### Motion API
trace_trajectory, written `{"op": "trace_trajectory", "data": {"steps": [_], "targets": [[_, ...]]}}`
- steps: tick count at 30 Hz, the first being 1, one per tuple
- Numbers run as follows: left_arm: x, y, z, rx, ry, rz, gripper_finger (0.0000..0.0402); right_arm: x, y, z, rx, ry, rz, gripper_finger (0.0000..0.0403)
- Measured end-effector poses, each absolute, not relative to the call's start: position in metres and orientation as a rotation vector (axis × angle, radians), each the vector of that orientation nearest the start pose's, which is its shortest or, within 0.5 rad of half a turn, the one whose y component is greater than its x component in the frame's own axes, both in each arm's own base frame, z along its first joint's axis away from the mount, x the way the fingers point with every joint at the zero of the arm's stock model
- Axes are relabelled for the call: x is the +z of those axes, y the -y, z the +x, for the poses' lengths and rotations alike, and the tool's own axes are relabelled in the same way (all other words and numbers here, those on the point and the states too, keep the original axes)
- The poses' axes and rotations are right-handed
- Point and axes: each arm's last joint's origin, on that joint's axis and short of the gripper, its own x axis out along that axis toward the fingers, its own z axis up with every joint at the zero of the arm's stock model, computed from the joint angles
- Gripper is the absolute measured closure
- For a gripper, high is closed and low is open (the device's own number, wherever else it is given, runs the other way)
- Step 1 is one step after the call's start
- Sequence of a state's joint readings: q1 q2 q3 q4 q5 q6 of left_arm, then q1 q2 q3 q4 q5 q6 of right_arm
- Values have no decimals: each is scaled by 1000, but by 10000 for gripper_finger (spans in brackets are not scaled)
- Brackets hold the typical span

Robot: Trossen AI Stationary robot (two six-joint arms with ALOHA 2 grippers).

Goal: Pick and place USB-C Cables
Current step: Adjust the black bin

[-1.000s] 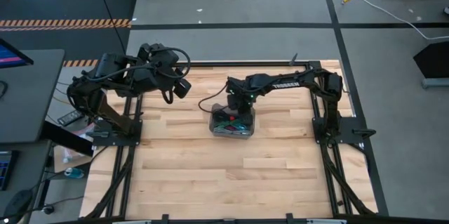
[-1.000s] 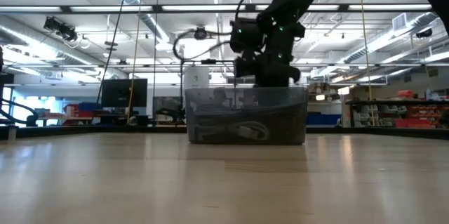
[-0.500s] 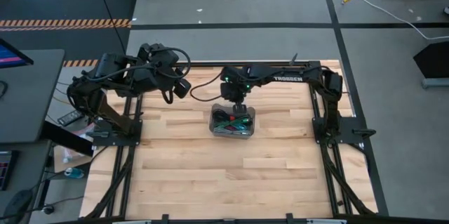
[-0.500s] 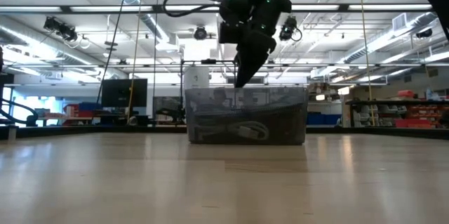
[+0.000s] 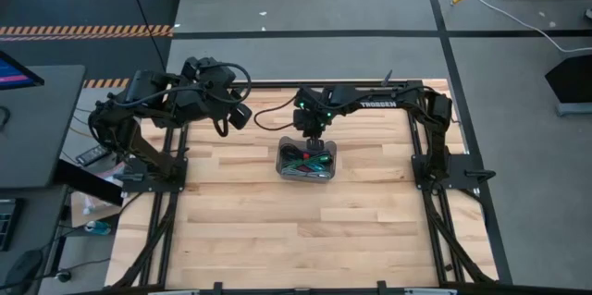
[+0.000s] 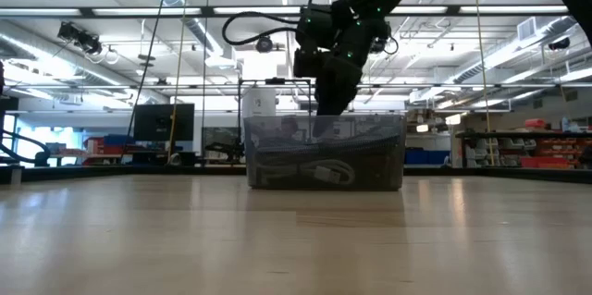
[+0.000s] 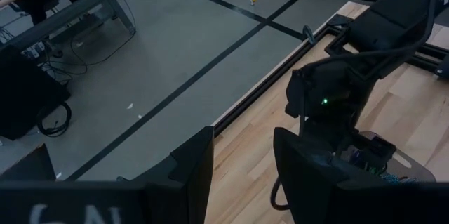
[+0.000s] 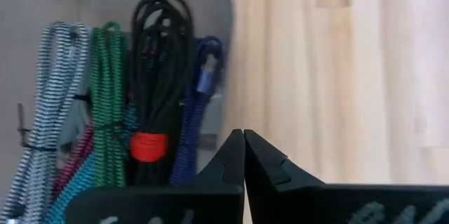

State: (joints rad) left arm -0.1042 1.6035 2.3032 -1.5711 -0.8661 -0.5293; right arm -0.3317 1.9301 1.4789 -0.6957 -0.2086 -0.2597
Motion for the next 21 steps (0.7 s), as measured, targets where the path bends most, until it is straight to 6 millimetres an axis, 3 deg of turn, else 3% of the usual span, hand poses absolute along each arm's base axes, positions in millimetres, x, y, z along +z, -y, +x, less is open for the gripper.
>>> {"op": "trace_trajectory", "data": {"steps": [8, 21], "targets": [[504, 3, 234, 869, -579, -73, 246, 190, 110, 376, 69, -1118, 108, 402], [504, 3, 234, 865, -581, -74, 246, 189, 95, 383, 97, -1089, 127, 402]]}}
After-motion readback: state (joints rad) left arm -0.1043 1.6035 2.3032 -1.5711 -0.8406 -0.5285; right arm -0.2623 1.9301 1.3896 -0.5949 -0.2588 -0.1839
